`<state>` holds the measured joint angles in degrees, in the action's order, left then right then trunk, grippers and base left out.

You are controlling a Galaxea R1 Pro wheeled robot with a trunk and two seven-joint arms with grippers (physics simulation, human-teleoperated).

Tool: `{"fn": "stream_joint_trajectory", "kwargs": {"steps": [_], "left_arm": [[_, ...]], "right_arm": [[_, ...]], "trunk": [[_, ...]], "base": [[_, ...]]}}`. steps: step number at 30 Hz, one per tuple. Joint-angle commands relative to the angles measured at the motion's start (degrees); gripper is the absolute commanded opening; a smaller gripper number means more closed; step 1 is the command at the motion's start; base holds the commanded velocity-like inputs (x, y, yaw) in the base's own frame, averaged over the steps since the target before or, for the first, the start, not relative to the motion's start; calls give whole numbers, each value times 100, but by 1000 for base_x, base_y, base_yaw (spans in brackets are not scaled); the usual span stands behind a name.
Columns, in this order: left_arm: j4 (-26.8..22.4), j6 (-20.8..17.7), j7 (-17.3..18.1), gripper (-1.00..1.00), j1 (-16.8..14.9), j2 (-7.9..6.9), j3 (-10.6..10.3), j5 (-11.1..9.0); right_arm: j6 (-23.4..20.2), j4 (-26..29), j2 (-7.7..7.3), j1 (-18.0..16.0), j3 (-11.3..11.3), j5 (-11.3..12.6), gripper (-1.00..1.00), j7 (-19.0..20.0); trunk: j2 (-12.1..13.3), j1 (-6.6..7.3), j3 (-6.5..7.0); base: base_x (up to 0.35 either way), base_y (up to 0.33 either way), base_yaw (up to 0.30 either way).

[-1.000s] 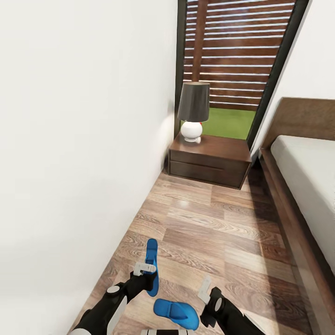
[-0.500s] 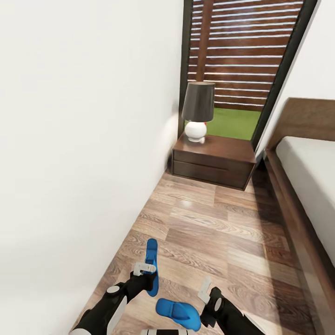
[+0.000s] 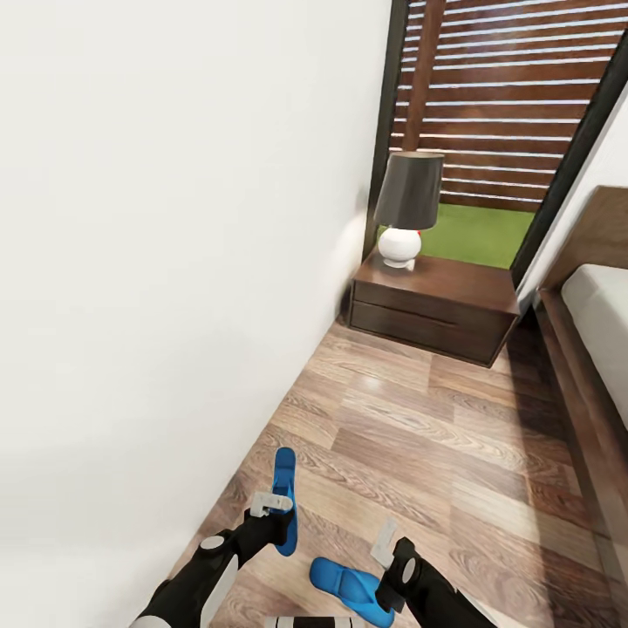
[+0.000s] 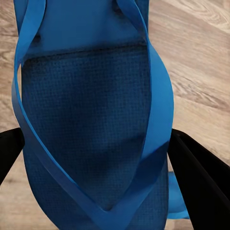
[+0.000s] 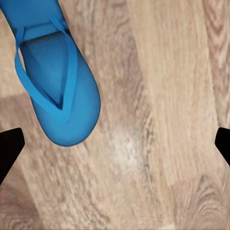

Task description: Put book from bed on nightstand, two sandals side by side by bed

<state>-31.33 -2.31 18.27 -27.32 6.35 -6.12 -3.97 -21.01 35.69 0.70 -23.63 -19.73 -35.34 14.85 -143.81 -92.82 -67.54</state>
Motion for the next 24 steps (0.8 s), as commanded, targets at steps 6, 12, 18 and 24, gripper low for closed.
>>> {"fn": "stream_joint_trajectory", "kwargs": {"steps": [6, 12, 18, 24], "left_arm": [[-4, -24, 9, -100, -2, -3, -4, -42], [-4, -24, 9, -100, -2, -3, -4, -42], [-4, -24, 10, -100, -2, -2, -7, -42], [-4, -24, 10, -100, -2, -10, 1, -42]], "right_arm": [[-32, 36, 0, -1, -10, -62, 100, 43], [-41, 642, -36, -1, 57, -37, 100, 94], [-44, 756, -43, -1, 65, -34, 100, 95], [-44, 764, -42, -1, 70, -34, 100, 88]], "trunk": [[-2, 1, -6], [-2, 1, -6], [-2, 1, -6], [-2, 1, -6]], "base": [[0, 0, 10], [0, 0, 0], [0, 0, 0], [0, 35, 0]]}}
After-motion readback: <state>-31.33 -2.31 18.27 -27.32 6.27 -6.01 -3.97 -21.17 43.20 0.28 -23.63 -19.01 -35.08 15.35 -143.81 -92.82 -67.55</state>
